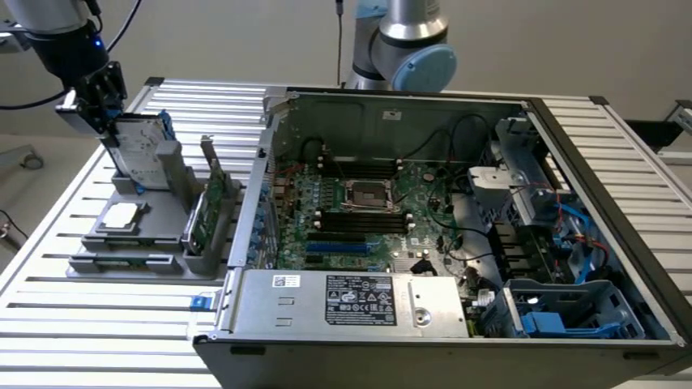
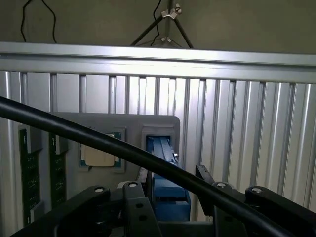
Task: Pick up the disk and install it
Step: 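Pick up the disk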
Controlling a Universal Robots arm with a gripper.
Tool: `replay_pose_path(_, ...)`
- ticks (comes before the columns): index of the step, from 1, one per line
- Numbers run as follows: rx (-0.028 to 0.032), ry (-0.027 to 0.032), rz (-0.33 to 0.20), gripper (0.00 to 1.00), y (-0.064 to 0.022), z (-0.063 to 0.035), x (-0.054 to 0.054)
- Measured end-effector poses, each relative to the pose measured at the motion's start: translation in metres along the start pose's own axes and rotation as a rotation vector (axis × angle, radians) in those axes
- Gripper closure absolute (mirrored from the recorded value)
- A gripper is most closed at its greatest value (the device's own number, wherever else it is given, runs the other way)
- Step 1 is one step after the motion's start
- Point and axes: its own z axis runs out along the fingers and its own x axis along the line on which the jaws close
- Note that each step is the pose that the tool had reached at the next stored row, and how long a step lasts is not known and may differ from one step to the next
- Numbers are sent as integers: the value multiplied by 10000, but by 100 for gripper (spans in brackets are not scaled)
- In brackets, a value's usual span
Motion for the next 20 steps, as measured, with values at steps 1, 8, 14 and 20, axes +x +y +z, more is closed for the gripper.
replay_pose_path(1,0,13,-8,50,0,2,-5)
replay_pose_path(8,-2,118,-10,50,-1,6,-24)
replay_pose_path(14,-3,166,-11,50,-1,6,-26)
replay_pose_path(20,-3,156,-12,50,-10,6,-24)
